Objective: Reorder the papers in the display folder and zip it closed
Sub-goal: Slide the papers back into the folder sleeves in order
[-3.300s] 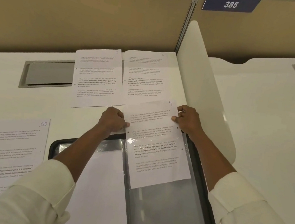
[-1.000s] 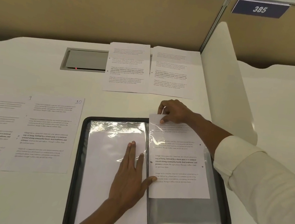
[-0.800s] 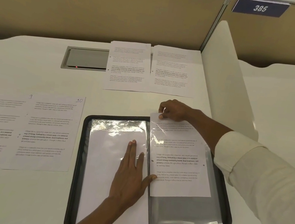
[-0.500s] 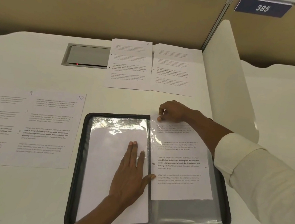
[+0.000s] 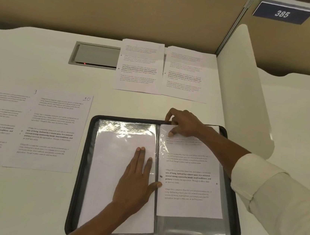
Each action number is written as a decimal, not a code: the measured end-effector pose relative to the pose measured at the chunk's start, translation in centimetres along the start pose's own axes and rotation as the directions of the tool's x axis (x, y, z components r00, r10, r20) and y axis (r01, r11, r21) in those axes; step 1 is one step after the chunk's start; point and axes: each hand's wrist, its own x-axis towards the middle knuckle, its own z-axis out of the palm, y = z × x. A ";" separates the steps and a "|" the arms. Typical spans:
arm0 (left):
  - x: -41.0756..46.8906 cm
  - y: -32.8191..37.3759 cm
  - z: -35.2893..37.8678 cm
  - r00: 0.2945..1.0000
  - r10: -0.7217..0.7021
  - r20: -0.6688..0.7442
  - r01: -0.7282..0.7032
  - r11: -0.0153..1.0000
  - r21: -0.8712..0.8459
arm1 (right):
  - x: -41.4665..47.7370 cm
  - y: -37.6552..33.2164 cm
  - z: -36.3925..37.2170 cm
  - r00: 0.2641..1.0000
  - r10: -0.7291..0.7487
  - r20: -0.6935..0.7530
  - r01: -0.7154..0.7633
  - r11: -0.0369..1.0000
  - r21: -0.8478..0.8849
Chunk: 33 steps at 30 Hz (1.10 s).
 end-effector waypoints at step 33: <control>-0.2 -0.3 0.0 0.997 0.013 -0.072 -0.016 0.999 -0.046 | -1.6 -0.1 -0.6 0.994 0.071 0.086 -0.072 0.997 0.011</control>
